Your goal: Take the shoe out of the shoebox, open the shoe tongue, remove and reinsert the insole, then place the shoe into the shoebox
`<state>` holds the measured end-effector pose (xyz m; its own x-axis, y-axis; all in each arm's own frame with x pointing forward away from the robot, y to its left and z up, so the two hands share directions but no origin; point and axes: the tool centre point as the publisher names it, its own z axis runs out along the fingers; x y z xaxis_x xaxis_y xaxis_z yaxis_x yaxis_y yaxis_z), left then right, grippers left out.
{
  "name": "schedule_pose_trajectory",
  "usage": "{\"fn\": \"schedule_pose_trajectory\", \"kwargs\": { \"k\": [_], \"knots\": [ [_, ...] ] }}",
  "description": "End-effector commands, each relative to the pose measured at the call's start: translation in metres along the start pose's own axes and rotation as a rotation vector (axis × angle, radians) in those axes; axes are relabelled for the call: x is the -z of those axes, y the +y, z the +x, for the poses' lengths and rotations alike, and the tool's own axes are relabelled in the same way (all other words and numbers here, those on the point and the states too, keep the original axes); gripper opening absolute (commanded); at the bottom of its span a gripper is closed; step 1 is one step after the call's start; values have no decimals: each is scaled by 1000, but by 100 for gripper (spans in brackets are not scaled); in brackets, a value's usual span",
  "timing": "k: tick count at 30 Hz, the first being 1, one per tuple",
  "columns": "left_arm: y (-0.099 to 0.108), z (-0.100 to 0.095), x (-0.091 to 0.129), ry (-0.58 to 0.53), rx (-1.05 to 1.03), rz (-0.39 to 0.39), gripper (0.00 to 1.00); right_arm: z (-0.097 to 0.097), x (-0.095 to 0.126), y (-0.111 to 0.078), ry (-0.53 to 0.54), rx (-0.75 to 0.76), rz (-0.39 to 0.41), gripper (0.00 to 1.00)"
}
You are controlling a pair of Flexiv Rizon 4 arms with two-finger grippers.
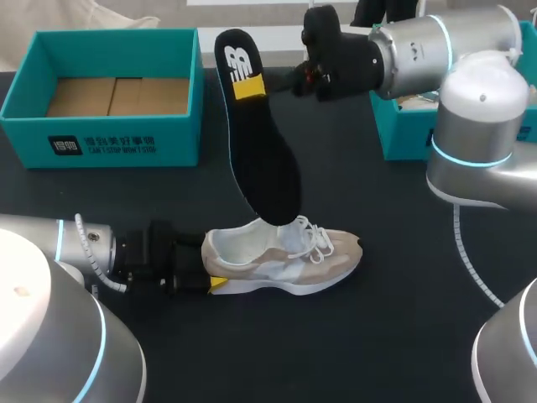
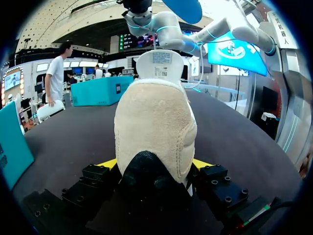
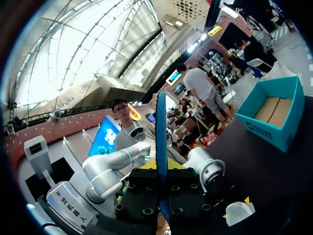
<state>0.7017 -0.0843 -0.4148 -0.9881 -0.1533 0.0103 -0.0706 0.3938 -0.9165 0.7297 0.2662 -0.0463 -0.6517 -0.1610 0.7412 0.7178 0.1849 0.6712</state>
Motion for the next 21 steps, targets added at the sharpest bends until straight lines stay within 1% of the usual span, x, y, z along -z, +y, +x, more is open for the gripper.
{"fn": "schedule_pose_trajectory", "kwargs": {
  "k": [1, 13, 14, 15, 16, 21],
  "knots": [
    [2, 0, -1, -1, 0, -3, 0, 8, 3, -1, -66, -2, 2, 0],
    [2, 0, -1, -1, 0, -3, 0, 8, 3, -1, -66, -2, 2, 0],
    [2, 0, -1, -1, 0, -3, 0, 9, 9, -2, -97, -4, -35, 0],
    [2, 0, -1, -1, 0, -3, 0, 12, 13, -2, -89, 7, -47, 0],
    [2, 0, -1, -1, 0, -3, 0, 16, 18, -1, -111, 4, -42, 0],
    [2, 0, -1, -1, 0, -3, 0, 41, 41, -1, -155, -45, -94, 0]
  ]
}}
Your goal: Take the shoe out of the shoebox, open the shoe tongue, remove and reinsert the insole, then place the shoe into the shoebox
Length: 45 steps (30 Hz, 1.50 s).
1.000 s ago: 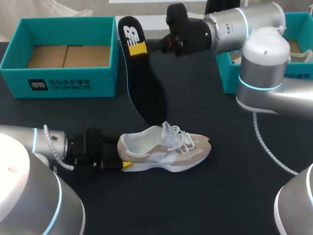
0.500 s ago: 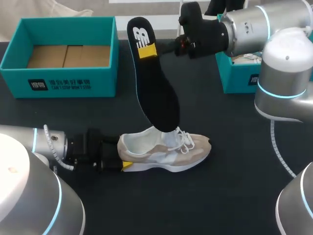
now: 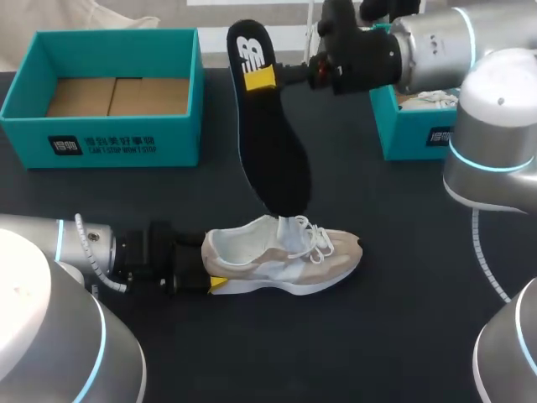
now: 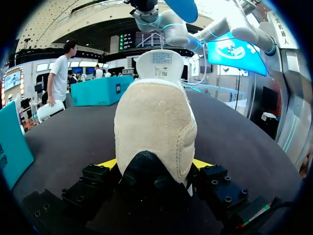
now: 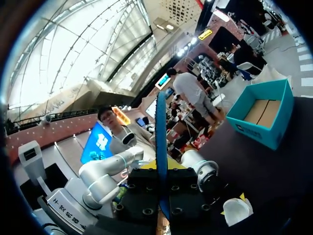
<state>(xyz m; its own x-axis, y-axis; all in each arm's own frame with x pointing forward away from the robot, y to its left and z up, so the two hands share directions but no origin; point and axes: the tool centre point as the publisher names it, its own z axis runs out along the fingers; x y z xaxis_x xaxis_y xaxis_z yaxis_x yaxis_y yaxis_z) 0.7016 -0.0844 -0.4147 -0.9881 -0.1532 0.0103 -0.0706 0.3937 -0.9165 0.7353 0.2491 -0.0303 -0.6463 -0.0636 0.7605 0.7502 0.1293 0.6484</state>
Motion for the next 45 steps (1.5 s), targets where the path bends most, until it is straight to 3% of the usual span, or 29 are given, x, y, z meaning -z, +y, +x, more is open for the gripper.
{"fn": "schedule_pose_trajectory", "kwargs": {
  "k": [1, 12, 22, 33, 45],
  "knots": [
    [2, 0, -1, -1, 0, -3, 0, 32, 31, -12, -69, -26, -42, 0],
    [2, 0, -1, -1, 0, -3, 0, 51, 57, -21, -75, -71, -88, 0],
    [2, 0, -1, -1, 0, -3, 0, 77, 38, -34, -25, -109, -76, 0],
    [2, 0, -1, -1, 0, -3, 0, 101, 30, -49, -81, -119, -108, 0],
    [2, 0, -1, -1, 0, -3, 0, 97, 39, -49, -75, -101, -113, 0]
  ]
}}
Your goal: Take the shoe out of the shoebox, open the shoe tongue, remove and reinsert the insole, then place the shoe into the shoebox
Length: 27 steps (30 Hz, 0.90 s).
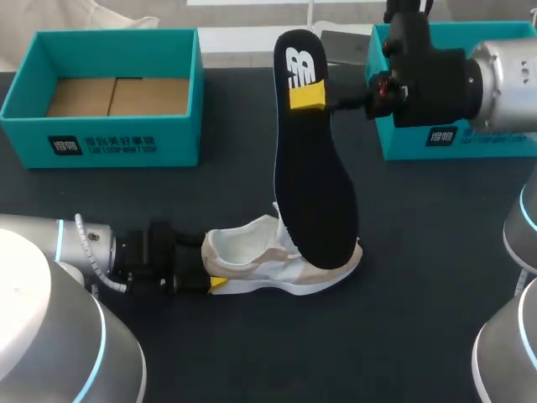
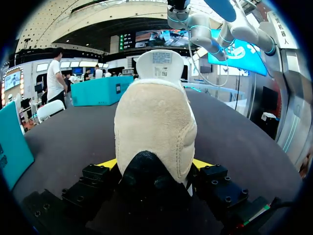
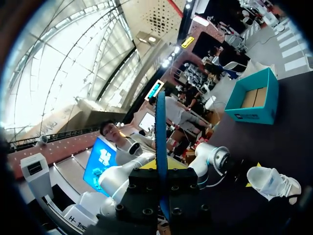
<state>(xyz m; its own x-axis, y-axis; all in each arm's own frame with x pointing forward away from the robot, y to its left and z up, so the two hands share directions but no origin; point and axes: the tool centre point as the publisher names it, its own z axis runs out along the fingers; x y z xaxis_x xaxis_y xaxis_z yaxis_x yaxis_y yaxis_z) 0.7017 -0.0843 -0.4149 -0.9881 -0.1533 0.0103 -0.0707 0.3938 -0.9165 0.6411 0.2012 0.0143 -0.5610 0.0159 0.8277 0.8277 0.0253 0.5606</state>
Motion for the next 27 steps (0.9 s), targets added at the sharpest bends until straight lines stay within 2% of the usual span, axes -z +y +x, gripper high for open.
{"fn": "schedule_pose_trajectory", "kwargs": {
  "k": [1, 13, 14, 15, 16, 27],
  "knots": [
    [2, 0, -1, -1, 0, -3, 0, -1, 3, -1, -3, 14, -6, 0],
    [0, 2, 2, -2, -1, -3, 0, -1, 3, -1, -3, 14, -6, 0],
    [-1, 3, 6, -8, -4, -18, 13, -1, 3, -1, -3, 14, -6, 0],
    [-2, 4, 8, -6, -10, -34, 80, -1, 3, -1, -3, 14, -6, 0],
    [-3, 5, 10, -14, -6, -40, 100, -1, 3, -1, -3, 14, -6, 0],
    [-15, 6, 27, 9, 3, -208, 100, -1, 3, -1, -3, 14, -6, 0]
  ]
}}
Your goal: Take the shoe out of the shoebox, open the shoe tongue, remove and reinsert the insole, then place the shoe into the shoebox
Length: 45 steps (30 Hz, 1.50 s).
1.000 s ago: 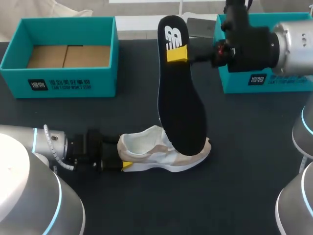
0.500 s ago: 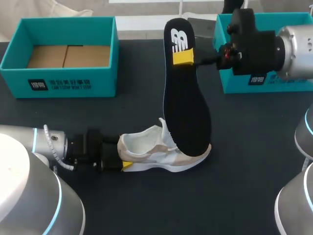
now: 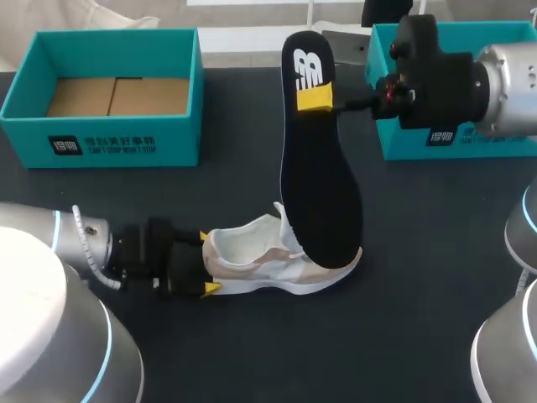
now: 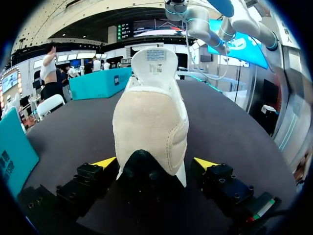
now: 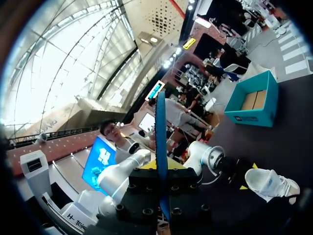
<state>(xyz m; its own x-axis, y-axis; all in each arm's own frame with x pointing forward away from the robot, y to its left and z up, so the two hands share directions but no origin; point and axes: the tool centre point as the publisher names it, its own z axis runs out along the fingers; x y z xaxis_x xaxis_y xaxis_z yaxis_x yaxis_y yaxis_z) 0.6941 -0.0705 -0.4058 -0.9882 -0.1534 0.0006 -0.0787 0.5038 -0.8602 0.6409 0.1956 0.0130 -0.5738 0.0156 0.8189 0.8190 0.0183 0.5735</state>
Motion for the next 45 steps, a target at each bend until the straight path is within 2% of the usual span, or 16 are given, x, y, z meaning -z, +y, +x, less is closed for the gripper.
{"fn": "schedule_pose_trajectory", "kwargs": {
  "k": [1, 3, 15, 16, 18, 22, 23, 25, 28, 36, 45],
  "knots": [
    [-14, 0, 14, 17, 20, -105, 100, 0, -3, 0, -3, -1, 1, 0],
    [-17, -3, 20, -1, 15, -126, 100, 0, -3, 0, -3, -1, 1, 0],
    [-17, -3, 20, -1, 15, -126, 100, 0, -3, 0, -3, -1, 1, 0],
    [-22, -1, 22, -26, 2, -156, 100, 0, -3, 0, -3, -1, 1, 0],
    [-30, -3, 23, -92, 15, -292, 100, 0, -3, 0, -3, -1, 1, 0],
    [-44, 4, 34, -60, -61, -409, 100, 0, -3, 0, -3, -1, 1, 0],
    [-48, 4, 35, -31, -29, -474, 100, 0, -3, 0, -3, -1, 1, 0],
    [-52, 4, 36, -26, -59, -542, 100, 0, -3, 0, -3, -1, 1, 0],
    [-58, 0, 37, -60, -68, -603, 100, 0, -3, 0, -3, -1, 1, 0],
    [-69, -2, 37, -15, -49, -708, 100, 0, -3, 0, -3, -1, 1, 0],
    [-76, 2, 43, -46, -85, -715, 100, 0, -3, 0, -3, -1, 1, 0]
  ]
}}
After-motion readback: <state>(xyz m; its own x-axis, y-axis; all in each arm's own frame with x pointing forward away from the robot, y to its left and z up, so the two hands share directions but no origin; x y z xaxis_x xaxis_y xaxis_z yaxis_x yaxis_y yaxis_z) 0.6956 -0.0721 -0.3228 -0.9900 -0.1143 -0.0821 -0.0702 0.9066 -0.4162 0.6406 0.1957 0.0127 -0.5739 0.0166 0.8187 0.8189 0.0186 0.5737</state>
